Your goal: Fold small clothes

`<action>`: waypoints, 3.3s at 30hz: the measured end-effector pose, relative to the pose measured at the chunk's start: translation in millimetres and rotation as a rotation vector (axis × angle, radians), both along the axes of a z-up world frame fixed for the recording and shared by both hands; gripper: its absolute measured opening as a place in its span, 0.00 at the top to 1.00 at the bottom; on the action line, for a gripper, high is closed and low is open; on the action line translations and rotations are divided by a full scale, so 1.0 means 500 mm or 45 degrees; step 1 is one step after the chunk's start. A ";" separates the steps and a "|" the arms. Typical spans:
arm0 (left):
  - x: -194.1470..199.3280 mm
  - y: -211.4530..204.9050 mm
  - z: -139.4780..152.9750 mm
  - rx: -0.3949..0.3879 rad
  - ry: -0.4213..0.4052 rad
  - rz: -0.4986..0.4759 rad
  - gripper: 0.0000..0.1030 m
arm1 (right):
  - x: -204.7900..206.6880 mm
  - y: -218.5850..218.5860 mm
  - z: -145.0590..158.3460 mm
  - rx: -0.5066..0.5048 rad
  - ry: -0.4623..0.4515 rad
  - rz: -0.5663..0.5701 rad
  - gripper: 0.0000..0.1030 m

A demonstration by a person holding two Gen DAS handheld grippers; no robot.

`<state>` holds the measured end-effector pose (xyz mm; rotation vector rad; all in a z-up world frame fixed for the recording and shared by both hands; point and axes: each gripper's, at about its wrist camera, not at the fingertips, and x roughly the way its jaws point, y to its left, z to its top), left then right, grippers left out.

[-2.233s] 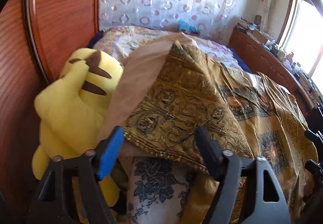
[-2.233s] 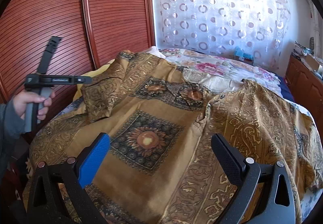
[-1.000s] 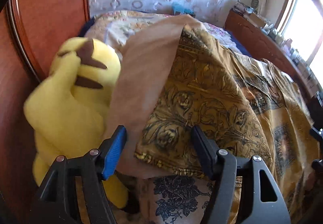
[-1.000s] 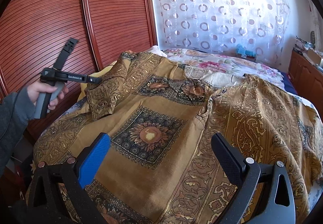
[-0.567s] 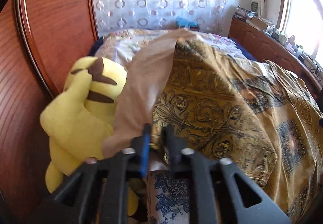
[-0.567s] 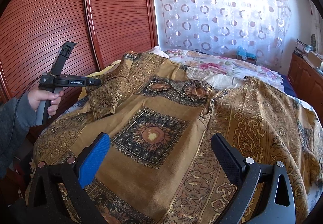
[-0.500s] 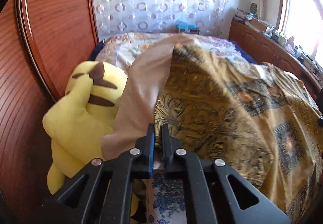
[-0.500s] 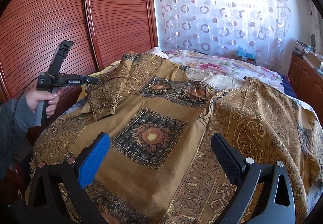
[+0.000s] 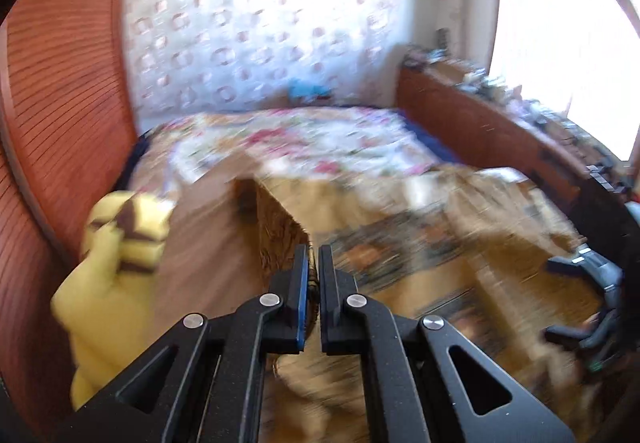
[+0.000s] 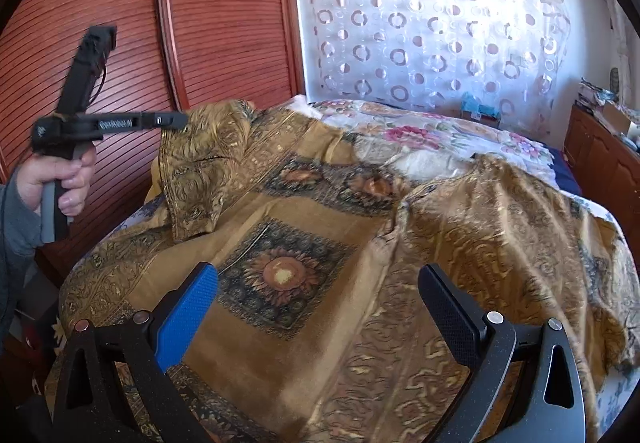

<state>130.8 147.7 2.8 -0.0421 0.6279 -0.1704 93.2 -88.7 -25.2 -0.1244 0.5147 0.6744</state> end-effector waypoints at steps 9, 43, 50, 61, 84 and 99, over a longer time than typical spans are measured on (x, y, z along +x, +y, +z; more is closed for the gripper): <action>0.029 -0.124 0.072 -0.030 -0.113 -0.188 0.32 | 0.020 -0.077 0.026 0.033 -0.016 -0.109 0.03; -0.007 -0.058 -0.206 0.173 0.309 0.093 0.18 | 0.285 0.137 0.017 -0.070 0.209 0.165 0.44; -0.007 -0.063 -0.204 0.189 0.308 0.095 0.17 | 0.346 0.194 0.005 -0.115 0.280 0.253 0.59; -0.007 -0.062 -0.204 0.175 0.307 0.100 0.17 | 0.362 0.224 0.001 -0.228 0.214 0.232 0.93; -0.001 -0.188 -0.108 -0.138 0.015 0.046 0.17 | 0.229 -0.063 0.103 -0.045 0.066 -0.101 0.56; 0.041 -0.378 -0.135 0.016 -0.002 -0.036 0.17 | 0.107 -0.432 0.016 -0.054 0.194 -0.547 0.54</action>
